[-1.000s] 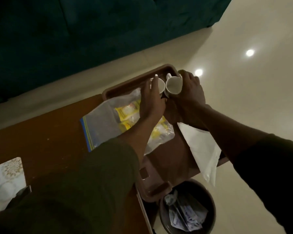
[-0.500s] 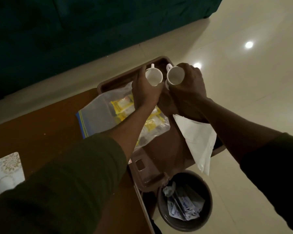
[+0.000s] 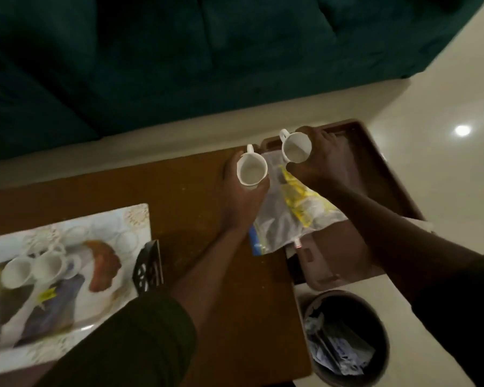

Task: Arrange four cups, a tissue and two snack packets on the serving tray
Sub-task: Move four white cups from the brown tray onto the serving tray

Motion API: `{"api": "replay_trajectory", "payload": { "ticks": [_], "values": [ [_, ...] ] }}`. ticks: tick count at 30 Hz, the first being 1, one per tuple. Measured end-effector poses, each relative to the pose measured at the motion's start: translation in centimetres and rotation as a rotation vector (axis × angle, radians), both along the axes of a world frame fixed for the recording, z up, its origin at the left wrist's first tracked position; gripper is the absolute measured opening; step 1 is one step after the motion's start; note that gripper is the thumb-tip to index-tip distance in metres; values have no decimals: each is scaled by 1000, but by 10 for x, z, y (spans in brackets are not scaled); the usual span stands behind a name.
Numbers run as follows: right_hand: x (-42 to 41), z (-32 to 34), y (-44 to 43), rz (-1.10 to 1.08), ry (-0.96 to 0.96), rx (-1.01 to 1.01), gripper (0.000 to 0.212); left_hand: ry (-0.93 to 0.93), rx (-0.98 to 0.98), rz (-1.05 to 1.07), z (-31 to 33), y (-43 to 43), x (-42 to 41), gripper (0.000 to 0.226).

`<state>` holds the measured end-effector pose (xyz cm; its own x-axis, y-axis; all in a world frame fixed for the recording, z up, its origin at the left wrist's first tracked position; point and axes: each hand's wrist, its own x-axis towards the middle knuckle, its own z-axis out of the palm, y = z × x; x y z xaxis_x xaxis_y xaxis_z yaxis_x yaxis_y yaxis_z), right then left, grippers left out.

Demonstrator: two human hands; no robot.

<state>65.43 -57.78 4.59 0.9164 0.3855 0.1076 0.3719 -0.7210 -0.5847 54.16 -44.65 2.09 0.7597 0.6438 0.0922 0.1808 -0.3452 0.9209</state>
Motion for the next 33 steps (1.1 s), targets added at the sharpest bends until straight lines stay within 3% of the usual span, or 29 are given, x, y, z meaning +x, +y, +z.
{"api": "replay_trajectory", "payload": {
  "ticks": [13,17,22,33],
  "values": [
    [-202,25,229,418,154,38,54,40,339,377,59,183,-214,56],
    [-272,16,265,559,193,-1,70,224,257,487,30,207,-296,65],
    [-334,-23,279,742,238,-243,76,406,156,594,-16,235,-376,70],
    [-373,-71,312,839,255,-327,81,475,47,528,-59,273,-401,74]
  ]
}}
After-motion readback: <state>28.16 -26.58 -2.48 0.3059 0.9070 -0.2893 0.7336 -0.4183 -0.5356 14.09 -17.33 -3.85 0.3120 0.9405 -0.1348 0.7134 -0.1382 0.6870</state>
